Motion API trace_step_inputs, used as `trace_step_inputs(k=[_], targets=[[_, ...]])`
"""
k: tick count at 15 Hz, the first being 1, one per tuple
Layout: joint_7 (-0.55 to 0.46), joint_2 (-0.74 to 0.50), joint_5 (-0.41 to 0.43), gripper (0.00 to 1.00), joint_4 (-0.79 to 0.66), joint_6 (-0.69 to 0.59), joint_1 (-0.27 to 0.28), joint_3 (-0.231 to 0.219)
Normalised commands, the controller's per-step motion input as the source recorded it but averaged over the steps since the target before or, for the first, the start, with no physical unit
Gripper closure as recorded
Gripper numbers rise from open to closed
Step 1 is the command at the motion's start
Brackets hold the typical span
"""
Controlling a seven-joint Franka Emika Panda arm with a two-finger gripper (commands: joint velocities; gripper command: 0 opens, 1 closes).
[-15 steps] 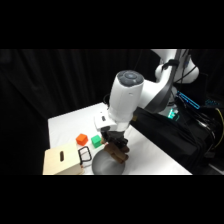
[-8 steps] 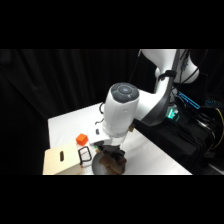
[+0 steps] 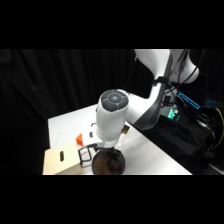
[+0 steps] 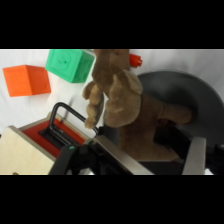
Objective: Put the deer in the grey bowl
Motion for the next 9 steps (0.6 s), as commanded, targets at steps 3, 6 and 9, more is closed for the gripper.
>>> trace_step_inputs(k=[3, 6, 9], targets=[[-0.05, -0.39, 0.115, 0.0, -0.02, -0.41, 0.074, 0.061], [-0.08, -0.49, 0.197, 0.0, -0.04, -0.39, 0.007, 0.103], [-0.09, -0.35, 0.201, 0.0, 0.02, -0.29, -0.06, 0.083]])
